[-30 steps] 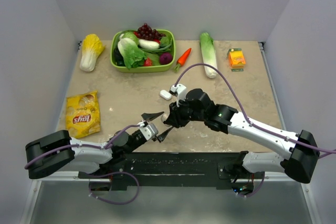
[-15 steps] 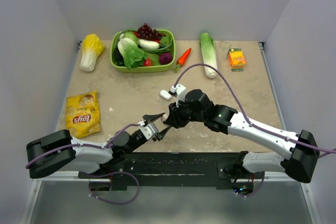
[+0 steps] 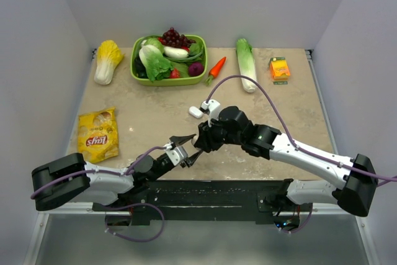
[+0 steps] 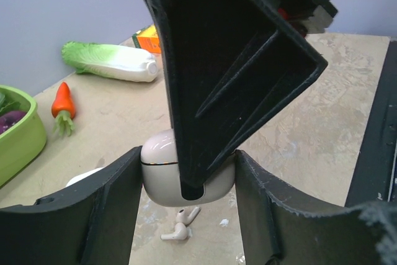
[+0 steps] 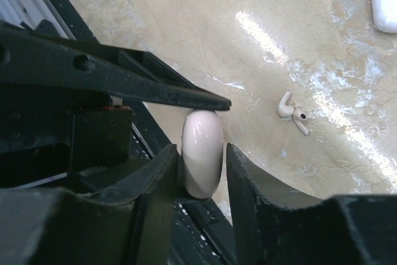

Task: Insert the wireless bluetooth earbuds into the charging case
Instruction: Open the charging case.

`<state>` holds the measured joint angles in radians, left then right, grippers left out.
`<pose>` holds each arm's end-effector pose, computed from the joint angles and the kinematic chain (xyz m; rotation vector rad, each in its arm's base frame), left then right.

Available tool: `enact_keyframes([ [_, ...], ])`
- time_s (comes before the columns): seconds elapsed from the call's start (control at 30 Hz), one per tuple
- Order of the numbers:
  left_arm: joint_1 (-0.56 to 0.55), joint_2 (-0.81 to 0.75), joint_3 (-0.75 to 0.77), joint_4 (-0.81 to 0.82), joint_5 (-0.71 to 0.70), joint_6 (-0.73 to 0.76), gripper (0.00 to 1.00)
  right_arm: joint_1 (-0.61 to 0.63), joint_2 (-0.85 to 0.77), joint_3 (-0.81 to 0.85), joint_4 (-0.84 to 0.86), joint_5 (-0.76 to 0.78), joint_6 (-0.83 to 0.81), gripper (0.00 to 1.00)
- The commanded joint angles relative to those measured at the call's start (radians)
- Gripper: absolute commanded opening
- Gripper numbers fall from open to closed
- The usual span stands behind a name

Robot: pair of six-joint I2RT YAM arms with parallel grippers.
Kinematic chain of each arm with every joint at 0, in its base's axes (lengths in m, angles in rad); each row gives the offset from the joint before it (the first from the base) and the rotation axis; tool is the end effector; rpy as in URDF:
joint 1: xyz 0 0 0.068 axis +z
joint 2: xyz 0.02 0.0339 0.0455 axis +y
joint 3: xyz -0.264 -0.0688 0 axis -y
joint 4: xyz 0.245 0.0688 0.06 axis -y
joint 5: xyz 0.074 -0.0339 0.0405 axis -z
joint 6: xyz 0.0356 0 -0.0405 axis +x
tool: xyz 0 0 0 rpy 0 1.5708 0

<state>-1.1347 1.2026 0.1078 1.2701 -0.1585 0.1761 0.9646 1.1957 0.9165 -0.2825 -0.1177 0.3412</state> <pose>0.0888 -0.1771 0.1886 0.7620 1.2129 -0.6838 0.1492 0.2225 0.2911 -0.7635 2.1298 0.8645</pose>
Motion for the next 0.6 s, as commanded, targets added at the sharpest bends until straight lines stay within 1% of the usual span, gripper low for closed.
enact_keyframes([
  [0.0, -0.007, 0.0, 0.021, 0.331, 0.065, 0.01, 0.0, 0.008, -0.045, 0.042, 0.049, 0.045, 0.035, 0.5],
  [0.07, -0.007, -0.006, 0.015, 0.337, 0.074, 0.014, 0.0, 0.006, -0.05, 0.05, 0.049, 0.064, 0.038, 0.53],
  [0.23, -0.007, -0.02, 0.007, 0.337, 0.103, 0.011, 0.0, 0.006, -0.071, 0.053, 0.066, 0.107, 0.061, 0.56],
  [0.4, -0.007, -0.026, -0.005, 0.351, 0.086, 0.005, 0.0, 0.006, -0.103, 0.051, 0.071, 0.113, 0.064, 0.6],
  [0.43, -0.007, -0.026, -0.008, 0.353, 0.085, 0.008, 0.0, 0.005, -0.111, 0.048, 0.071, 0.107, 0.064, 0.62],
  [0.47, -0.007, -0.028, -0.008, 0.353, 0.083, 0.007, 0.0, 0.006, -0.111, 0.047, 0.065, 0.098, 0.064, 0.66],
  [0.57, -0.007, -0.026, -0.011, 0.37, 0.083, 0.016, 0.0, 0.006, -0.108, 0.035, 0.051, 0.096, 0.059, 0.73],
])
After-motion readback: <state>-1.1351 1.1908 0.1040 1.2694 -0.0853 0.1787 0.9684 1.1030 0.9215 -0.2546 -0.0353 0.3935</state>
